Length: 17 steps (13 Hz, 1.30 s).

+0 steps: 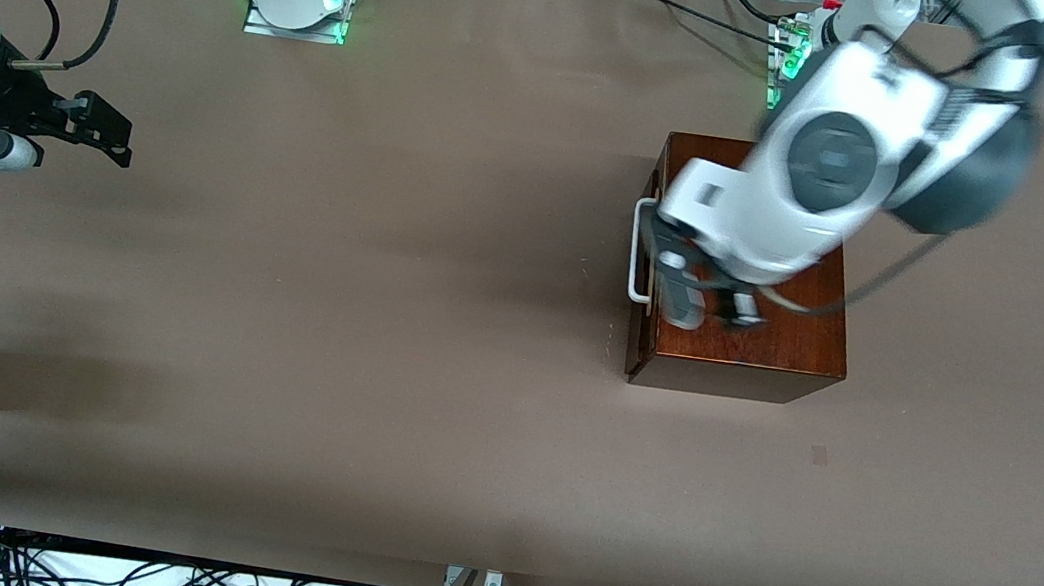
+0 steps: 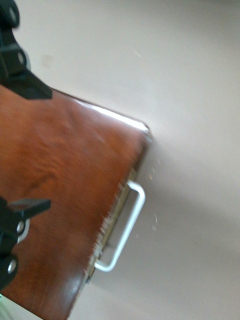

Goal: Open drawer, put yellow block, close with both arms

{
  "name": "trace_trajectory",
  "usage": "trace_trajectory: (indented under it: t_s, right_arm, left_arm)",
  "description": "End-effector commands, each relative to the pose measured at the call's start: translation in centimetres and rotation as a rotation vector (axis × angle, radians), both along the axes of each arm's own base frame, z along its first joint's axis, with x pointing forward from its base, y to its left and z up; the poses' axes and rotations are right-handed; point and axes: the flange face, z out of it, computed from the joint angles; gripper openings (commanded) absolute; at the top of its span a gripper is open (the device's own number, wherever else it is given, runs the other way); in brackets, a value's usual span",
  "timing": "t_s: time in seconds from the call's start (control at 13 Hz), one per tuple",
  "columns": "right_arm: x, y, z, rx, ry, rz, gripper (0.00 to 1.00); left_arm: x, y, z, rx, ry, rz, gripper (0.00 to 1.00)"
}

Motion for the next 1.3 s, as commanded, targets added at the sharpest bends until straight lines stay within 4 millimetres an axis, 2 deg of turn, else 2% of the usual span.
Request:
trace_trajectory:
  t_s: [0.0, 0.08, 0.15, 0.23, 0.38, 0.46, 0.54, 0.61, 0.69, 0.84, 0.92, 1.07, 1.23]
  right_arm:
    - [0.1, 0.0, 0.5, 0.016, -0.007, -0.015, 1.00]
    - [0.1, 0.0, 0.5, 0.016, -0.007, -0.015, 1.00]
    - [0.1, 0.0, 0.5, 0.016, -0.007, -0.015, 1.00]
    - [0.1, 0.1, 0.5, 0.018, -0.006, -0.015, 1.00]
    - [0.1, 0.0, 0.5, 0.016, -0.005, -0.015, 1.00]
    - [0.1, 0.1, 0.5, 0.017, -0.005, -0.015, 1.00]
    - [0.1, 0.0, 0.5, 0.016, -0.005, -0.015, 1.00]
    - [0.1, 0.0, 0.5, 0.016, -0.005, -0.015, 1.00]
    - [0.1, 0.0, 0.5, 0.016, -0.007, -0.015, 1.00]
    - [0.1, 0.1, 0.5, 0.017, -0.005, -0.015, 1.00]
    - [0.1, 0.0, 0.5, 0.016, -0.005, -0.015, 1.00]
    - [0.1, 0.1, 0.5, 0.017, -0.005, -0.015, 1.00]
    - [0.1, 0.1, 0.5, 0.017, -0.005, -0.015, 1.00]
  left_arm:
    - [-0.3, 3.2, 3.6, 0.025, -0.047, 0.141, 1.00]
    - [-0.3, 4.3, 4.9, 0.045, -0.078, 0.174, 1.00]
    - [-0.1, 5.2, 5.2, 0.050, -0.087, 0.242, 1.00]
    - [0.2, 6.5, 5.5, 0.057, -0.098, 0.344, 1.00]
    - [0.1, 9.0, 8.6, 0.039, -0.153, 0.577, 1.00]
    - [0.2, 10.7, 9.3, 0.028, -0.168, 0.718, 1.00]
    - [0.4, 13.4, 9.6, 0.020, -0.168, 0.845, 1.00]
    - [-0.2, 15.4, 9.4, -0.008, -0.143, 0.903, 1.00]
    - [-1.3, 18.2, 9.6, -0.016, -0.128, 0.945, 1.00]
    - [-3.8, 21.1, 8.6, -0.010, -0.108, 0.986, 1.00]
    - [-5.0, 20.9, 8.1, -0.007, -0.127, 0.984, 1.00]
    - [-7.4, 21.6, 8.6, -0.007, -0.143, 0.992, 1.00]
    - [-7.6, 20.9, 8.5, 0.008, -0.121, 0.989, 1.00]
